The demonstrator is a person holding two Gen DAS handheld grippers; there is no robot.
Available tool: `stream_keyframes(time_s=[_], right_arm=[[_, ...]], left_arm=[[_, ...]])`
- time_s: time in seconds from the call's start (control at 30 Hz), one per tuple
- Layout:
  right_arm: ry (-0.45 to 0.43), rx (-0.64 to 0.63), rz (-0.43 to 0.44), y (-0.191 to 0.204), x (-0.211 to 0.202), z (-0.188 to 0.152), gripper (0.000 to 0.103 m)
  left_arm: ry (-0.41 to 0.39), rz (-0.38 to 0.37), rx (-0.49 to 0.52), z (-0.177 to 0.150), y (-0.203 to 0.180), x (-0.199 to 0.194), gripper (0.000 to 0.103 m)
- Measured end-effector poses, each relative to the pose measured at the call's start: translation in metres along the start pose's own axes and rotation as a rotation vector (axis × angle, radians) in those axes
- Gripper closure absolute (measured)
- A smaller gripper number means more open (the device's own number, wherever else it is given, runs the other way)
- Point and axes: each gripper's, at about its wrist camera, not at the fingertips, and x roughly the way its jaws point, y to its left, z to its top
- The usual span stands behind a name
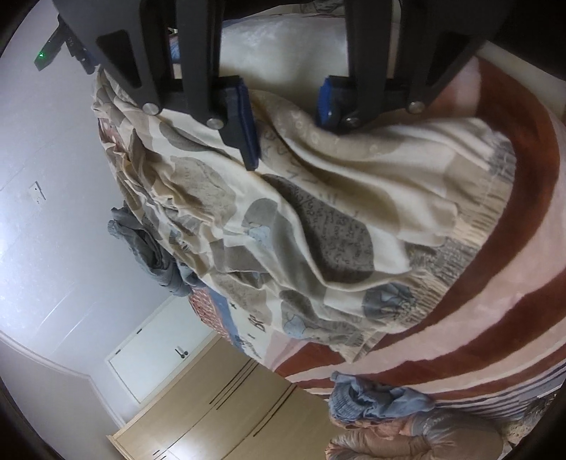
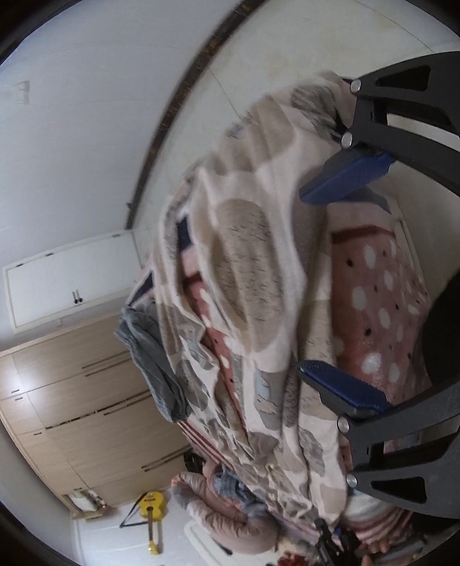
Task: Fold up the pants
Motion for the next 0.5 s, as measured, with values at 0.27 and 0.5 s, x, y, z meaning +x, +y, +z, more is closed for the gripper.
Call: stream_keyframes(time_s=[0.27,0.5], right_arm=[[0.090,0.076,0.152,0.011,0.026,-0.015,0.038],[-0.035,0.256,0.103,-0.027,0.024,-0.007,0.039]], left_arm=[[-0.020,0.023,0.040,0.003,-0.003,-0.006,0.086],[-0.060,0.013,0.051,0.012,-0.003,-0.017,0.089]])
